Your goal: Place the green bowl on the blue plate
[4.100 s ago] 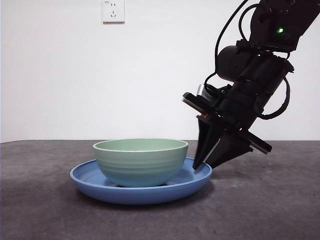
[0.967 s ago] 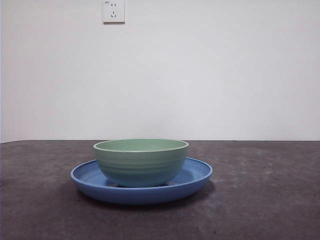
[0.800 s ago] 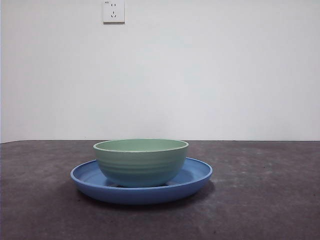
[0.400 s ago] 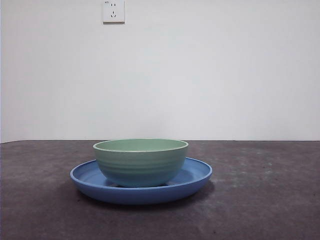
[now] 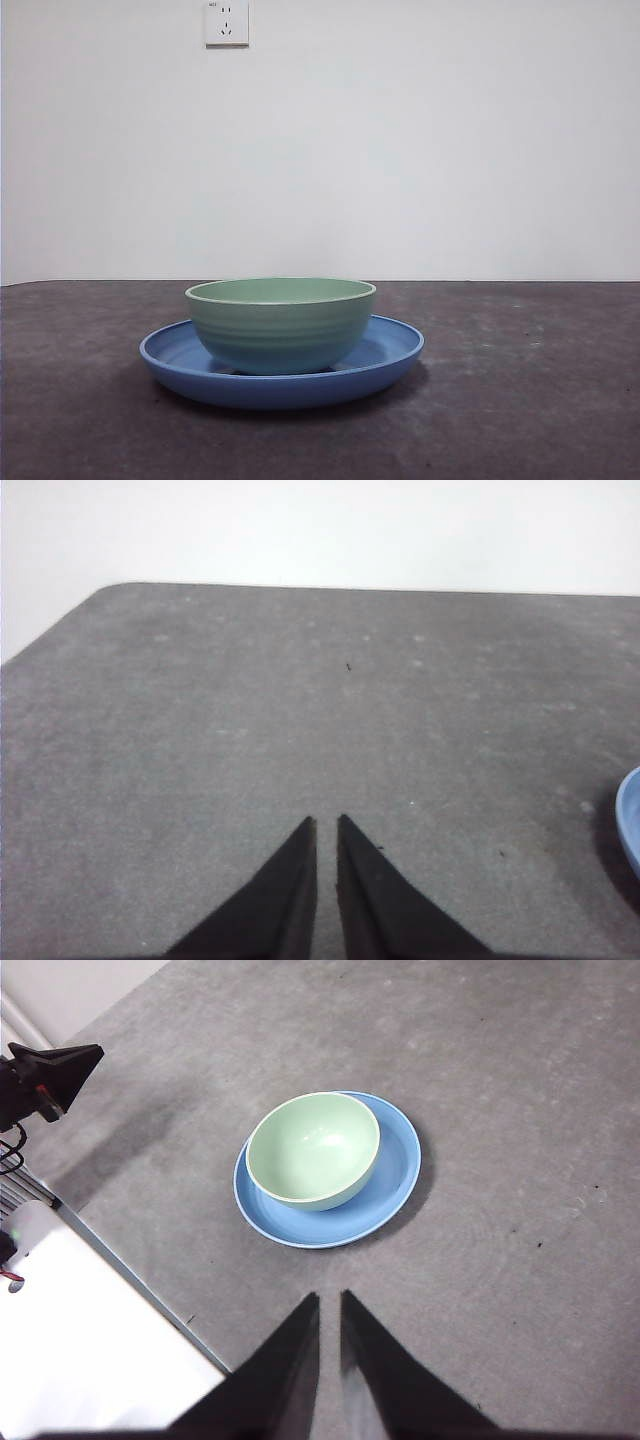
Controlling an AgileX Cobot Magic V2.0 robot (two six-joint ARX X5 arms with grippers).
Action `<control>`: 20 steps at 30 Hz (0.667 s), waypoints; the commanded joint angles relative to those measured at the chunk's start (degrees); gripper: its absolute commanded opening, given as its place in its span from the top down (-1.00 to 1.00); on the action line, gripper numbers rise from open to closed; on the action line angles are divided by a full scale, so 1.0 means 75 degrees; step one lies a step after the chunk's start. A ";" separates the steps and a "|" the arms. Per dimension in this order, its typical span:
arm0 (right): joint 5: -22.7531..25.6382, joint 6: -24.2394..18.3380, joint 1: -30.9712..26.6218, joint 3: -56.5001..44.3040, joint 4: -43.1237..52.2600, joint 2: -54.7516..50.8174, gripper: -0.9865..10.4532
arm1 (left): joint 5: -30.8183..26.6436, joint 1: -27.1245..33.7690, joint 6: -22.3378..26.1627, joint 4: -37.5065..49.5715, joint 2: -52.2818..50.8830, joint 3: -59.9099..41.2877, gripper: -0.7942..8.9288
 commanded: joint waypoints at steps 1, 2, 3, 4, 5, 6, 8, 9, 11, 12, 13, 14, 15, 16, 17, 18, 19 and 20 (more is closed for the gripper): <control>-0.0020 -0.0085 0.0017 0.0058 0.0076 0.0050 0.77 | -0.0125 0.0003 -0.0006 -0.0070 -0.0015 -0.0157 0.77; -0.0020 -0.0087 0.0017 0.0058 0.0076 0.0050 0.77 | -0.0242 0.0003 -0.0052 -0.0087 -0.0015 -0.0157 0.77; -0.0020 -0.0087 0.0017 0.0058 0.0073 0.0050 0.77 | -0.0411 0.0006 -0.0137 -0.0096 -0.0015 -0.0157 0.77; -0.0020 -0.0087 0.0017 0.0058 0.0076 0.0050 0.77 | -0.0533 0.0006 -0.0233 -0.0102 -0.0015 -0.0157 0.77; -0.0020 -0.0087 0.0017 0.0058 0.0076 0.0050 0.77 | -0.0656 0.0006 -0.0280 -0.0114 -0.0015 -0.0157 0.77; -0.0020 -0.0087 0.0017 0.0058 0.0073 0.0050 0.77 | -0.0807 0.0006 -0.0291 -0.0125 -0.0015 -0.0157 0.77; -0.0020 -0.0087 0.0017 0.0058 0.0076 0.0050 0.77 | -0.0874 0.0006 -0.0233 -0.0131 -0.0015 -0.0157 0.77; -0.0020 -0.0087 0.0017 0.0058 0.0076 0.0050 0.77 | -0.0874 0.0006 -0.0178 -0.0131 -0.0015 -0.0157 0.77; -0.0020 -0.0087 0.0017 0.0058 0.0076 0.0050 0.77 | -0.0874 0.0006 -0.0187 -0.0105 -0.0015 -0.0157 0.77; -0.0020 -0.0085 0.0017 0.0058 0.0076 0.0050 0.77 | -0.0874 0.0006 -0.0184 -0.0096 -0.0015 -0.0157 0.77; -0.0020 -0.0087 0.0017 0.0058 0.0076 0.0050 0.77 | -0.0874 0.0006 -0.0184 -0.0096 -0.0015 -0.0157 0.77; -0.0020 -0.0087 0.0017 0.0058 0.0076 0.0050 0.77 | -0.0874 0.0006 -0.0184 -0.0096 -0.0015 -0.0157 0.77; -0.0020 -0.0087 0.0017 0.0058 0.0076 0.0050 0.77 | -0.0874 0.0006 -0.0184 -0.0096 -0.0015 -0.0157 0.77; -0.0020 -0.0087 0.0017 0.0058 0.0076 0.0050 0.77 | -0.0874 0.0006 -0.0184 -0.0096 -0.0015 -0.0157 0.77; -0.0020 -0.0085 0.0017 0.0058 0.0076 0.0050 0.77 | -0.0874 0.0006 -0.0184 -0.0096 -0.0015 -0.0157 0.77; -0.0020 -0.0087 0.0017 0.0058 0.0076 0.0050 0.77 | -0.0874 0.0006 -0.0184 -0.0096 -0.0015 -0.0157 0.77; -0.0020 -0.0087 0.0017 0.0058 0.0076 0.0050 0.77 | -0.0874 0.0006 -0.0184 -0.0096 -0.0015 -0.0157 0.77; -0.0020 -0.0085 0.0017 0.0058 0.0076 0.0050 0.77 | -0.0874 0.0006 -0.0184 -0.0096 -0.0015 -0.0157 0.77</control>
